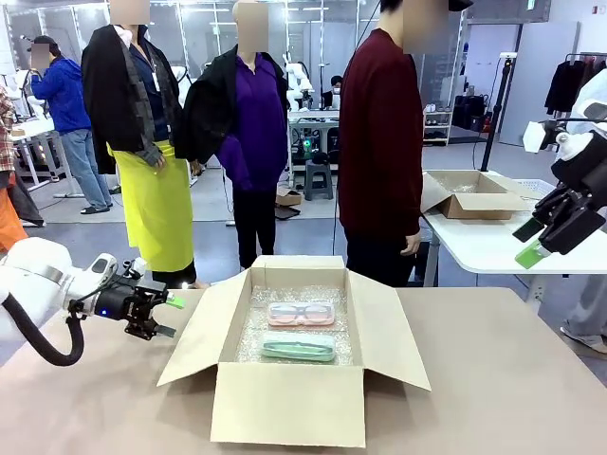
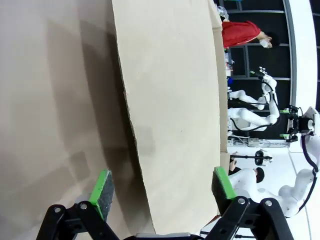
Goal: Pack the glasses set securely to prepare it for shipping.
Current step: Position the Package Box on the left side of the table.
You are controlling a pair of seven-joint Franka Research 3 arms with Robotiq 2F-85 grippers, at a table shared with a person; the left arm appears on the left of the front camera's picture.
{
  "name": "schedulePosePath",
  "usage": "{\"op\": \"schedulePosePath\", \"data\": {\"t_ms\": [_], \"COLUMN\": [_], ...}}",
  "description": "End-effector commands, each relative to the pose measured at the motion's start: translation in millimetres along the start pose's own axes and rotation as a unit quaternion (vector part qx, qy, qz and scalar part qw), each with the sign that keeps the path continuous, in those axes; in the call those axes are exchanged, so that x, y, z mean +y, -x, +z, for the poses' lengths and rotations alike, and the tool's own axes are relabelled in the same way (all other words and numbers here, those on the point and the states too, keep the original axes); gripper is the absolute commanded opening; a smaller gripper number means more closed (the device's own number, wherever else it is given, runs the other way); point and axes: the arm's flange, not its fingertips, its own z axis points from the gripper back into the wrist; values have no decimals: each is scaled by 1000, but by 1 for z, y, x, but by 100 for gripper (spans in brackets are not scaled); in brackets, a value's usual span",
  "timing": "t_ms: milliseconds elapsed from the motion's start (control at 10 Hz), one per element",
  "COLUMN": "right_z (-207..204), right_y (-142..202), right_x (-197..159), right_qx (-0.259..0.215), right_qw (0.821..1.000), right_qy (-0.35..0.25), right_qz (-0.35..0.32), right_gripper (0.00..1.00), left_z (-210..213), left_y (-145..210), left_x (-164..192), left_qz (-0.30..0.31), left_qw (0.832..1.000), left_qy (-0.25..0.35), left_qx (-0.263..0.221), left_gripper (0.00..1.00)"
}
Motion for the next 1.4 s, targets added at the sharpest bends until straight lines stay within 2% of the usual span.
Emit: {"op": "schedulePosePath", "data": {"t_ms": [0, 400, 500, 600, 700, 800, 1000, 1100, 1300], "right_z": [2, 2, 2, 2, 2, 2, 2, 2, 2], "right_y": [-2, -2, -2, -2, -2, -2, -2, -2, -2], "right_x": [2, 2, 2, 2, 2, 2, 2, 2, 2], "right_qx": [3, 3, 3, 3, 3, 3, 3, 3, 3], "right_qw": [1000, 1000, 1000, 1000, 1000, 1000, 1000, 1000, 1000], "right_qy": [3, 3, 3, 3, 3, 3, 3, 3, 3], "right_qz": [-4, -4, -4, -4, -4, -4, -4, -4, -4], "right_gripper": [100, 100, 100, 100, 100, 100, 100, 100, 100], "left_z": [-9, -23, -23, -22, -22, -21, -13, -9, -4], "left_y": [-3, 1, 3, 3, 4, 3, 3, 2, 2], "left_x": [0, -1, -2, -2, -1, -2, -5, -5, -12], "left_qz": [22, 67, 76, 83, 85, 92, 86, 74, 69], "left_qw": [999, 994, 992, 991, 991, 989, 989, 991, 991], "left_qy": [31, 84, 101, 101, 101, 115, 118, 111, 116], "left_qx": [-12, 11, 17, 16, 14, 8, 3, -6, -2], "left_gripper": [100, 100, 97, 51, 37, 0, 0, 16, 0]}}
